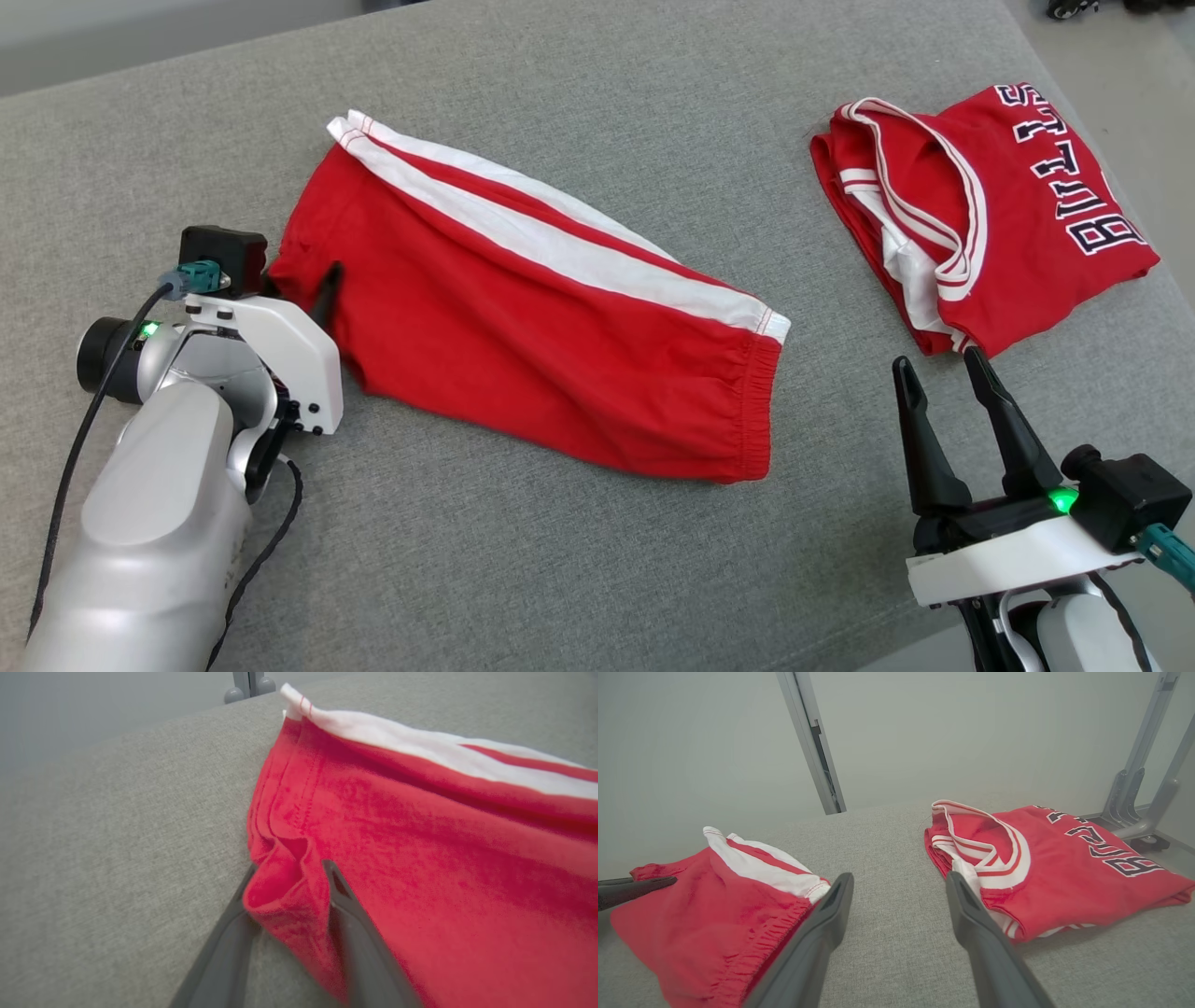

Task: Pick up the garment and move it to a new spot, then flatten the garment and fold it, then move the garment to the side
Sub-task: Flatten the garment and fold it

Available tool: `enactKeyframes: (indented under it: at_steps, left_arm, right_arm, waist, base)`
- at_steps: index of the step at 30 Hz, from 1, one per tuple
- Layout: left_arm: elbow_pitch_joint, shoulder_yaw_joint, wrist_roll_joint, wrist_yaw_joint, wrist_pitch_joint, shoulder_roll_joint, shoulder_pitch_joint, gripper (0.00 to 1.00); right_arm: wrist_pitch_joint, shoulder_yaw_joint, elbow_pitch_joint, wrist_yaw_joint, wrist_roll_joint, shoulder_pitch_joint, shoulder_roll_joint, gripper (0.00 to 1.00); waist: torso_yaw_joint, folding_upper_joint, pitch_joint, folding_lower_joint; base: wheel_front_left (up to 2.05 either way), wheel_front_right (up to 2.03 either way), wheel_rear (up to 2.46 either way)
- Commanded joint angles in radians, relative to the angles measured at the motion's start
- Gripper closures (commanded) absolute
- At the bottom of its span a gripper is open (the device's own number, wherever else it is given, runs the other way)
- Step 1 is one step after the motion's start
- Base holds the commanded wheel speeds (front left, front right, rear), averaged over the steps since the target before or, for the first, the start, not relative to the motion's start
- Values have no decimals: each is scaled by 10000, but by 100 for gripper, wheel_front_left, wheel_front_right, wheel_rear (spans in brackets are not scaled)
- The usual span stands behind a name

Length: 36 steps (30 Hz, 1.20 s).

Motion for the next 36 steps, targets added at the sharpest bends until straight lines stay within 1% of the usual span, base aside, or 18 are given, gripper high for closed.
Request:
enactKeyframes:
  at_steps: [1, 4, 9, 14, 16, 21, 27, 31, 32, 33, 36]
  left_arm:
    - [237, -73, 77, -45, -16, 51, -23, 100]
    - [417, -80, 96, 100, -270, 48, 5, 100]
    - [430, 106, -156, 347, -868, -123, 454, 100]
    - [161, 499, -635, 540, -1613, -333, 1344, 100]
    - [3, 673, -812, 694, -1931, -412, 1833, 100]
    - [-707, 998, -1231, 1084, -2591, -741, 3171, 100]
    - [-1830, 1320, -1677, 1473, -2897, -1038, 4593, 100]
    - [-2393, 1300, -1790, 1542, -2908, -1144, 5014, 100]
    - [-2568, 1316, -1781, 1601, -2967, -1139, 5116, 66]
    - [-2716, 1337, -1775, 1652, -3007, -1141, 5219, 0]
    - [-3158, 1291, -1558, 1813, -3211, -1147, 5347, 0]
  right_arm:
    - [-42, -26, 40, 2, 33, -141, 11, 0]
    - [-42, -80, 31, 2, 8, -86, 18, 0]
    - [-42, -215, -17, 2, -79, 55, -8, 0]
    - [-43, -342, -37, 2, -154, 210, -115, 0]
    - [-43, -346, -50, 2, -141, 242, -188, 0]
    - [-43, -403, -3, 2, -161, 423, -377, 0]
    - [-43, -401, 63, 2, -264, 656, -647, 0]
    - [-42, -454, 94, 2, -278, 689, -764, 0]
    - [-21, -468, 107, 2, -282, 714, -791, 0]
    - [11, -485, 114, 2, -290, 744, -806, 0]
    - [110, -498, 94, 2, -308, 799, -900, 0]
  waist:
    - [-23, 0, -31, 0]
    - [7, 0, -82, 0]
    - [226, 0, -230, 0]
    - [614, 0, -454, 0]
    - [792, 0, -569, 0]
    - [1324, 0, -923, 0]
    - [1943, 0, -1313, 0]
    - [2147, 0, -1464, 0]
    - [2191, 0, -1505, 0]
    - [2231, 0, -1542, 0]
    - [2308, 0, -1631, 0]
  base:
    - [0, 0, 0]
    - [0, 0, 0]
    - [0, 0, 0]
    - [0, 0, 0]
    - [0, 0, 0]
    - [0, 0, 0]
    - [0, 0, 0]
    - [0, 0, 0]
    - [0, 0, 0]
    - [0, 0, 0]
    - [0, 0, 0]
